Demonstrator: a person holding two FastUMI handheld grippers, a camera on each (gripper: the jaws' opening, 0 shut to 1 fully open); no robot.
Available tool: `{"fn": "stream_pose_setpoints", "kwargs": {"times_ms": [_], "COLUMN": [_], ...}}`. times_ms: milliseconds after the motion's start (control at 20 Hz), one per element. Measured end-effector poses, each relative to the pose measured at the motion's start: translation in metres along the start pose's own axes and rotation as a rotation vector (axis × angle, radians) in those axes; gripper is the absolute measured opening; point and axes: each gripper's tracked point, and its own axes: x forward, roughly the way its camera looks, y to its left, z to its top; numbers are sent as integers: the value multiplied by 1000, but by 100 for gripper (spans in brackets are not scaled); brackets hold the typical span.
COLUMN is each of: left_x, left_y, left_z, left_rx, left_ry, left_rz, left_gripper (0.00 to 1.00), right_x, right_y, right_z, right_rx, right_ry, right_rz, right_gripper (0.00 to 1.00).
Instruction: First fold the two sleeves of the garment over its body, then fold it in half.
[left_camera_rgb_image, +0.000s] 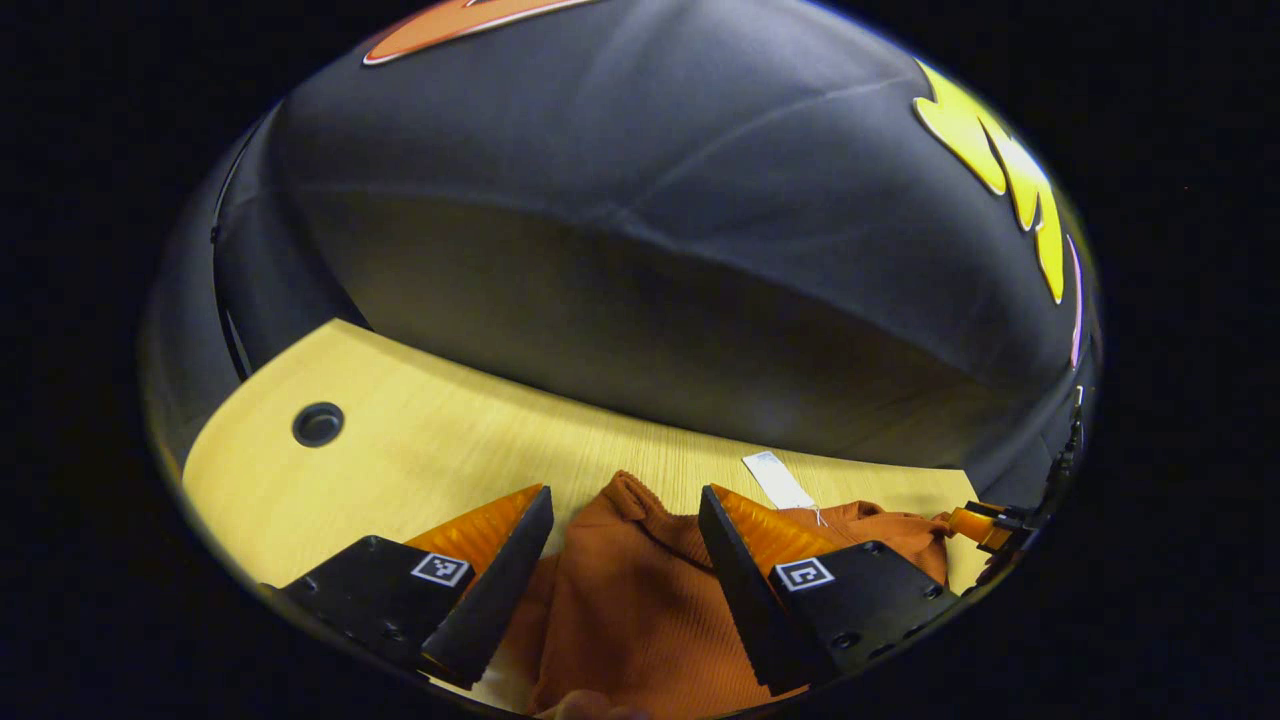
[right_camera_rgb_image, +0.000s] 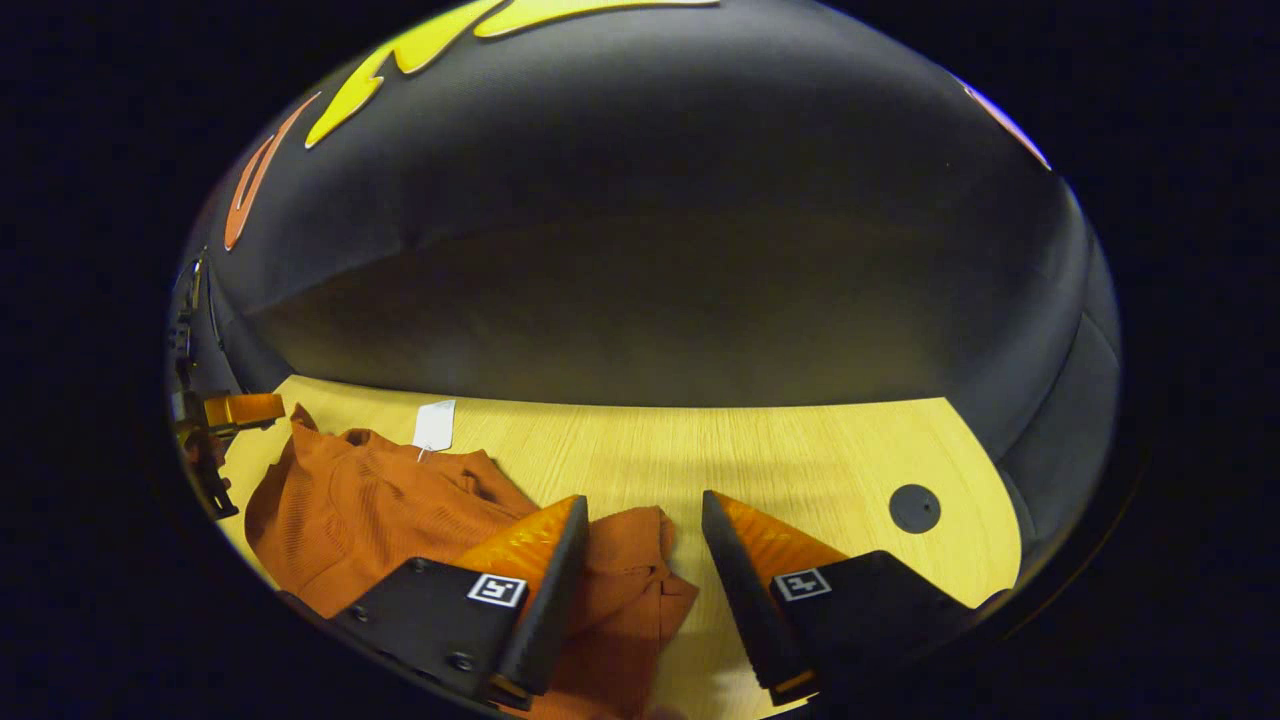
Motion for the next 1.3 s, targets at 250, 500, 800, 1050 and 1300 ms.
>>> {"fn": "stream_pose_setpoints", "kwargs": {"times_ms": [250,500,800,1050,1300], "left_x": [-72,-168,-276,-353,-401], "left_y": [-17,-50,-78,-94,-91], "left_z": [40,102,137,141,98], "left_rx": [105,182,222,214,176], "left_ry": [-114,-295,-431,-489,-488], "left_rz": [-8,-47,-37,-41,-45], "left_gripper": [95,98,100,96,96], "right_x": [-74,-181,-308,-385,-438], "right_y": [27,50,63,95,114], "right_z": [43,103,145,139,119], "right_rx": [-57,-34,-49,-42,-41], "right_ry": [-128,-304,-511,-558,-600], "right_rz": [0,2,-43,-13,-13], "right_gripper": [94,95,94,94,94]}}
